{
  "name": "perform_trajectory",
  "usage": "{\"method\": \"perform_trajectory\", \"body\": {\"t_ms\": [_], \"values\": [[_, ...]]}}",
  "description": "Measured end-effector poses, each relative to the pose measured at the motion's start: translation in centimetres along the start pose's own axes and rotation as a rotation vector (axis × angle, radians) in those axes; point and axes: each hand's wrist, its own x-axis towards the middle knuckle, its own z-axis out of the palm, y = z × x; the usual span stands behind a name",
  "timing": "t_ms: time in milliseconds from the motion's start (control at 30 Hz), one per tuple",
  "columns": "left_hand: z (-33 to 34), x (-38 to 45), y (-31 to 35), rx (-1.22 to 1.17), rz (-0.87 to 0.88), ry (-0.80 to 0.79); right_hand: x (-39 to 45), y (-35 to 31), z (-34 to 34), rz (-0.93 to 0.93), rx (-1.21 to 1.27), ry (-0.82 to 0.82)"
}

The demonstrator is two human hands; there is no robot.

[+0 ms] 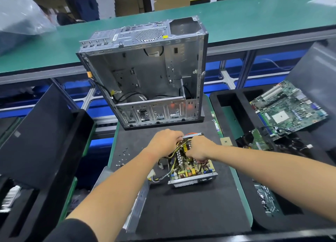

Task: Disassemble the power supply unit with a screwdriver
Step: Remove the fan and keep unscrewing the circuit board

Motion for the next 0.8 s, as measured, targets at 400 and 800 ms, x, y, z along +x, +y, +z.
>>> {"method": "perform_trajectory", "body": {"t_ms": [400,800], "values": [[1.0,-0.7,-0.5,-0.044,-0.073,0.019,-1.5,0.8,1.1,-0.090,-0.135,0.140],[-0.5,-0.9,-1.6,-0.676,-0.236,-0.162,-2.3,0.5,-1.7,-0.132,-0.181,0.250]]}}
